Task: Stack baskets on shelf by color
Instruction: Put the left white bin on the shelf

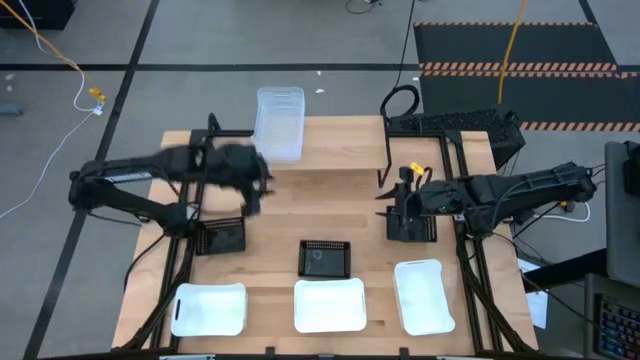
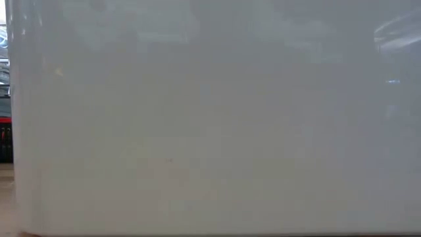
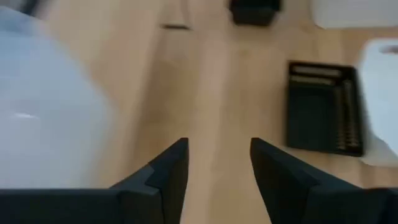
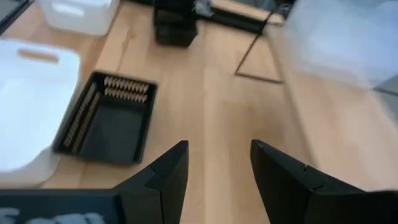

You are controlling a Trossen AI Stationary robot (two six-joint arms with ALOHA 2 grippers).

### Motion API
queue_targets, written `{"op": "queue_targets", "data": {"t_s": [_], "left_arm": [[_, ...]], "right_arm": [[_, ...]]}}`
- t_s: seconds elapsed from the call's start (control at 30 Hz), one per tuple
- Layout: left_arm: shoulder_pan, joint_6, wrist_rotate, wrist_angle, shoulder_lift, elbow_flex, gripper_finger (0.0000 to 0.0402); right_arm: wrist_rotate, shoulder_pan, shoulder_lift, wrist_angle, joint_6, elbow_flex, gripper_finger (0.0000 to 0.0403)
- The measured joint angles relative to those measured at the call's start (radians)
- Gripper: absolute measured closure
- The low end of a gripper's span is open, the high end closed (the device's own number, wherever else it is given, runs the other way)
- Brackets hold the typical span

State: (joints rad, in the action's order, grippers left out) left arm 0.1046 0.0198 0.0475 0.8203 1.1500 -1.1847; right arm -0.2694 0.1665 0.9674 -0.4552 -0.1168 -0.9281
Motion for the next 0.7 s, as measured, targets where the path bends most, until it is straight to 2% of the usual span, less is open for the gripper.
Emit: {"op": "queue_targets", "data": {"t_s": [0.17,0.27,0.33,0.4,0.5,0.7], "left_arm": [[-0.236,-0.124,0.009,-0.332,0.027,0.19,0.0266],[-0.365,-0.21,0.093,-0.455,0.067,0.239,0.0274],[-0.44,-0.356,0.178,-0.448,0.09,0.24,0.0277],[-0.502,-0.569,0.223,-0.435,0.116,0.229,0.0277],[-0.587,-0.85,0.22,-0.381,0.144,0.204,0.0277],[-0.705,-1.389,0.116,-0.268,0.227,0.11,0.0277]], "right_arm": [[0.039,0.0,-0.005,0.098,-0.024,0.111,0.0234],[0.039,0.0,-0.005,0.111,-0.031,0.117,0.0234],[0.039,0.0,-0.007,0.126,-0.032,0.117,0.0234],[0.038,0.0,-0.015,0.139,-0.028,0.117,0.0234],[0.037,0.0,-0.018,0.162,-0.03,0.116,0.0234],[0.038,0.0,-0.016,0.181,0.002,0.116,0.0234]]}}
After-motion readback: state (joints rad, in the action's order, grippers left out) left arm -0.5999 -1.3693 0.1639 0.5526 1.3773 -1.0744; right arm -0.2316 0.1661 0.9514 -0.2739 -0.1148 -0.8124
